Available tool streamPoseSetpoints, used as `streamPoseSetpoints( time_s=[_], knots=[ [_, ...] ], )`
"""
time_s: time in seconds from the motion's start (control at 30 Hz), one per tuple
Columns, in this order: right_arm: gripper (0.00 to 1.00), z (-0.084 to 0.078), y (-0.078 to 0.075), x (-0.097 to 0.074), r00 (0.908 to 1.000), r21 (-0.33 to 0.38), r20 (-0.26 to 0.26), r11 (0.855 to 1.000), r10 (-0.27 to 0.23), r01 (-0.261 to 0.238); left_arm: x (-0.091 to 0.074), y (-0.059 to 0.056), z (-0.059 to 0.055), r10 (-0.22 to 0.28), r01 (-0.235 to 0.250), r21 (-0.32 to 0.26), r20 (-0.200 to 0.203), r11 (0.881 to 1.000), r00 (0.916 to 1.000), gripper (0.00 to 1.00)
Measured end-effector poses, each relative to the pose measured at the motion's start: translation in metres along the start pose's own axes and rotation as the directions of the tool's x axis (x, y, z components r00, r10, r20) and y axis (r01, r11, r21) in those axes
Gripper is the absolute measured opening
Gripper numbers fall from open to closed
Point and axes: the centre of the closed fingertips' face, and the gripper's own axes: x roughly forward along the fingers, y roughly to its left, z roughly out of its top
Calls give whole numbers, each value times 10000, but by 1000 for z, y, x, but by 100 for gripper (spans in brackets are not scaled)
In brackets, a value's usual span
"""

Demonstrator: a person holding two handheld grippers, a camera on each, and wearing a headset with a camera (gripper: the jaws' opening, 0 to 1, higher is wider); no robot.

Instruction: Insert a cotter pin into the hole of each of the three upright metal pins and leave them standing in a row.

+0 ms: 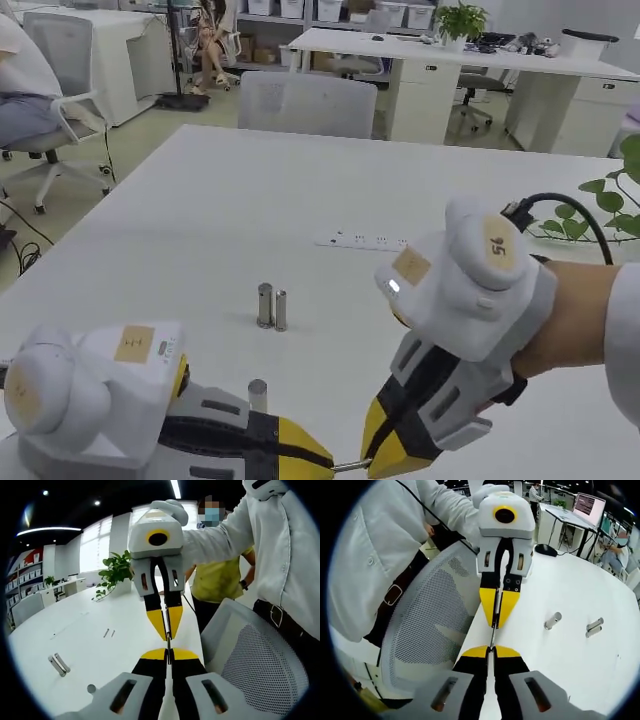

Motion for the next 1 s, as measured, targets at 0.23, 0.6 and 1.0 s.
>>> streamPoseSetpoints(
  time_s=[0.23, 0.6, 1.0],
  knots=[
    [3, -2, -3, 2, 9995, 275, -85, 9992, -290, 292, 1, 1, -1, 59, -59, -3, -44, 10000, 10000, 0],
    [3, 0, -6, 2, 9987, 534, -17, 9973, -511, 511, 3, 1, -2, 102, -102, 8, -32, 9999, 9999, 1],
    [3, -5, -10, 5, 9977, 944, 41, 9933, -679, 672, -2, 9, -5, 419, -416, -343, 75, 9985, 9991, 11]
  ],
)
